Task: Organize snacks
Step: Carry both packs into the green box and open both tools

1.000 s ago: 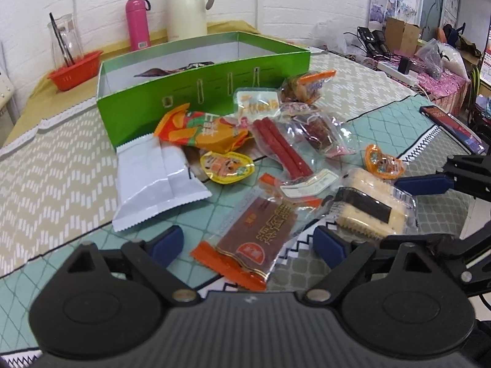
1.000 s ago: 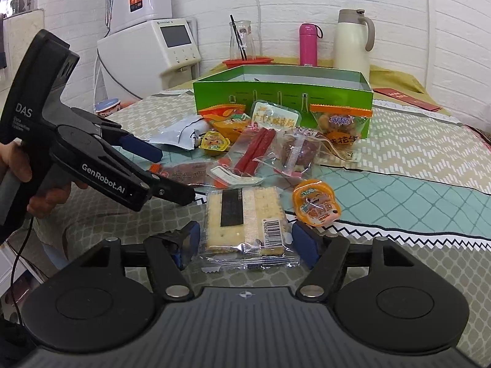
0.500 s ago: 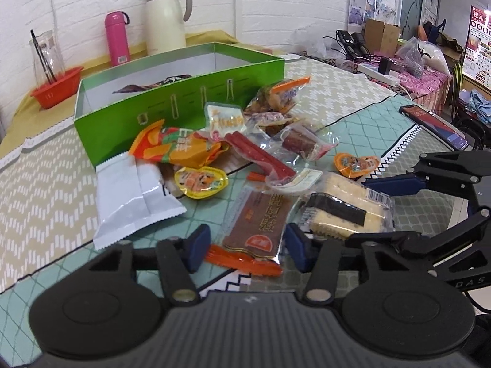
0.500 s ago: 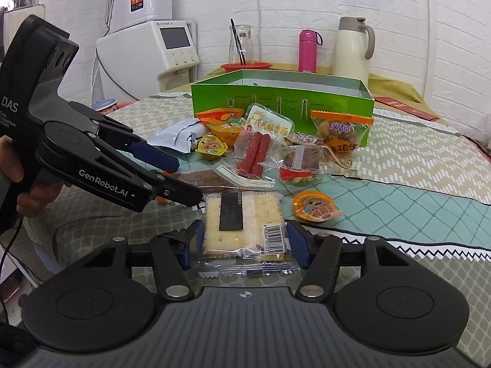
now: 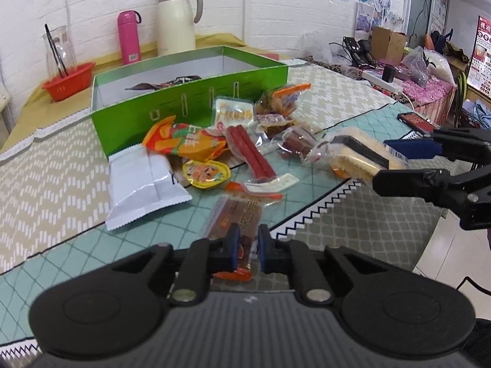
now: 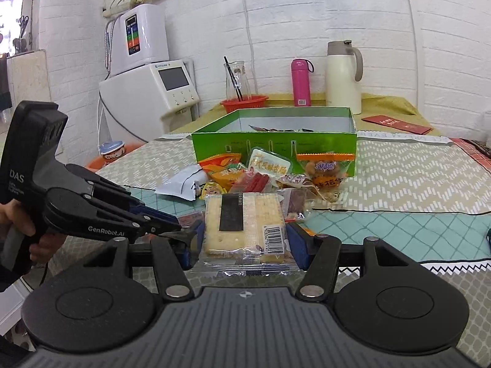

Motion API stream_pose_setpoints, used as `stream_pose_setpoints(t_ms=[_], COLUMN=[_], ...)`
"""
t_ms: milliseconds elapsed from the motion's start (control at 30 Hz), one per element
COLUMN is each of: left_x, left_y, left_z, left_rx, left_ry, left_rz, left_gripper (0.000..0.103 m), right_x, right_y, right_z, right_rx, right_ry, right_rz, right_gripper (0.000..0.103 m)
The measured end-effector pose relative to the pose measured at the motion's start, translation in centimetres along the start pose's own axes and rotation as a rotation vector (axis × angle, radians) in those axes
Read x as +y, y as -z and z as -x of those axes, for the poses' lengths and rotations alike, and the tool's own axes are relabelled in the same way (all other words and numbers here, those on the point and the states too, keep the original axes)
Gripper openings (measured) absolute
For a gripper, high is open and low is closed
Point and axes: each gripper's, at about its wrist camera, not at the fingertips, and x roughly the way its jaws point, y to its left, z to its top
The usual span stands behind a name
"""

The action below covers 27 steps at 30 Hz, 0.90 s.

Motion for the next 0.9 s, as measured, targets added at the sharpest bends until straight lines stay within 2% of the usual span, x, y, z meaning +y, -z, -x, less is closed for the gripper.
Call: stream_pose_setpoints(t_ms=[33,67,100,233,367,400,433,467,500,633,733,900], left_x=[-0.1,-0.1,0.0,0.4,1.5,1.6,1.8,1.9,1.8,0.8,0.9,2.1], left_y=[-0.1,-0.1,-0.2,-0.9,-1.7,-1.9,-2.1,-2.2,-2.2,-1.2,-1.0,-3.5], left_z=[-0.1,-0.2,-0.2,-1.5,-2.7,-2.9,-2.9,-2.8,-2.6,-1.1,0.7,4.0], left_rx=[-0.001,-0.017,-0.025,0.040,0.094,0.104,0.105,0.103,0.107,0.076,0.044,-0.063], left_ry=[-0.010,-0.021,-0.026,-0.007,0.074,0.093,0.104,0.104,0.089,0.040,0.051,0.052], left_rz=[-0.005,-0.010,-0.021,-0.061,-0.073,-0.080,-0.072,-0.063,-0.057,-0.058,-0.013,0.033], left_gripper=[0.073,0.079,0.078,0.078,0.077,0.070,0.052,0.045,0.043,0.036,0.036,0.036], right_x=[-0.1,-0.2,-0.3,-0.5,-0.6,-0.5,-0.5,-0.5,-0.5,-0.7,-0.7,-0.9], right_y=[0.1,0.1,0.2,0.6,0.6,0.6,0.7,0.7,0.7,0.5,0.1,-1.7], right_z=[-0.1,-0.2,-0.3,-0.8,-1.1,-1.2,-1.2,-1.3,-1.3,-0.9,-0.5,-0.2], right_rx=[0.004,0.009,0.015,0.035,0.038,0.041,0.043,0.044,0.043,0.029,0.016,-0.036], right_ry=[0.002,0.002,0.001,-0.003,-0.011,-0.012,-0.012,-0.012,-0.011,-0.012,-0.019,-0.027], right_rz=[-0.004,-0.009,-0.014,-0.025,-0.036,-0.036,-0.037,-0.038,-0.039,-0.043,-0.034,-0.011], right_gripper=[0.096,0.096,0.096,0.096,0.096,0.096,0.096,0.096,0.096,0.096,0.096,0.096])
